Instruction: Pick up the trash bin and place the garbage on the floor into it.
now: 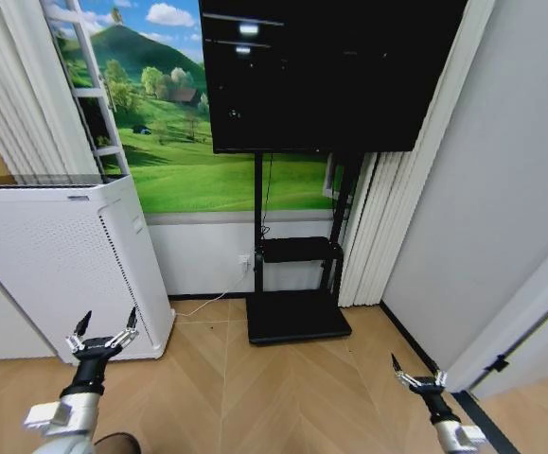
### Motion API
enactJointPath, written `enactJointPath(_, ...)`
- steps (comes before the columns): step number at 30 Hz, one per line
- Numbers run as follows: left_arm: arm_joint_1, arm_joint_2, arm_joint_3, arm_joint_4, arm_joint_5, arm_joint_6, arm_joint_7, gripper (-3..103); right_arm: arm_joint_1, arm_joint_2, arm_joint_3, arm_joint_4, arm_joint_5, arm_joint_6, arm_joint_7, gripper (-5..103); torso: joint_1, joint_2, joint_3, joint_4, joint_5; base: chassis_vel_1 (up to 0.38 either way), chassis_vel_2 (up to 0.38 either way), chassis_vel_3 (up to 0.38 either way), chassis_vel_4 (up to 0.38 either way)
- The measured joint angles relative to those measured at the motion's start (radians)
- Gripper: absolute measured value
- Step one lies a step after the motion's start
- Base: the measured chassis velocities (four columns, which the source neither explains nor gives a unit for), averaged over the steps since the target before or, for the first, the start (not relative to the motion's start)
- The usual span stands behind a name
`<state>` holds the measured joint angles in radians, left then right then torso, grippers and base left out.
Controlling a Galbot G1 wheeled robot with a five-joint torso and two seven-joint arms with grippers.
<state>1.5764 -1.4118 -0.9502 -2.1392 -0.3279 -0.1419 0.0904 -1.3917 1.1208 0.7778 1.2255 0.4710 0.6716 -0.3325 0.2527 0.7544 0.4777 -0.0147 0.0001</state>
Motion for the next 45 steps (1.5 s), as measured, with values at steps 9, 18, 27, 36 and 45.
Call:
enactJointPath(9,-0.001,-0.002,0.001,-0.005,0.011,0.010,-0.043,100,0.009,-0.017,-0.002,-0.006,0.004,0.000,-0.005,100,0.013,0.032,0.019,0.0000,-0.0002,0.000,0.000,0.000,0.000)
enactJointPath(18,0.008,-0.017,0.005,-0.004,0.024,-0.011,-0.043,100,0.001,-0.004,-0.006,-0.009,0.021,-0.025,-0.004,100,0.015,0.037,0.022,0.0001,-0.0001,0.000,0.000,0.000,0.000)
enactJointPath(27,0.005,-0.021,0.012,0.005,0.030,-0.021,-0.039,100,0.005,0.000,-0.010,-0.015,0.040,-0.017,-0.016,100,0.013,0.032,0.019,0.0001,-0.0003,0.054,-0.063,-0.066,0.075)
enactJointPath(36,0.002,-0.018,0.014,0.008,0.030,-0.024,-0.037,100,0.004,0.000,-0.015,-0.014,0.052,-0.022,-0.022,100,0.012,0.029,0.017,-0.0001,0.0000,0.079,-0.109,-0.087,0.104)
enactJointPath(45,-0.001,-0.018,0.015,0.013,0.030,-0.026,-0.035,100,0.007,-0.001,-0.009,-0.016,0.036,-0.025,-0.025,100,0.012,0.027,0.016,-0.0005,0.0004,-0.013,-0.193,0.008,0.245)
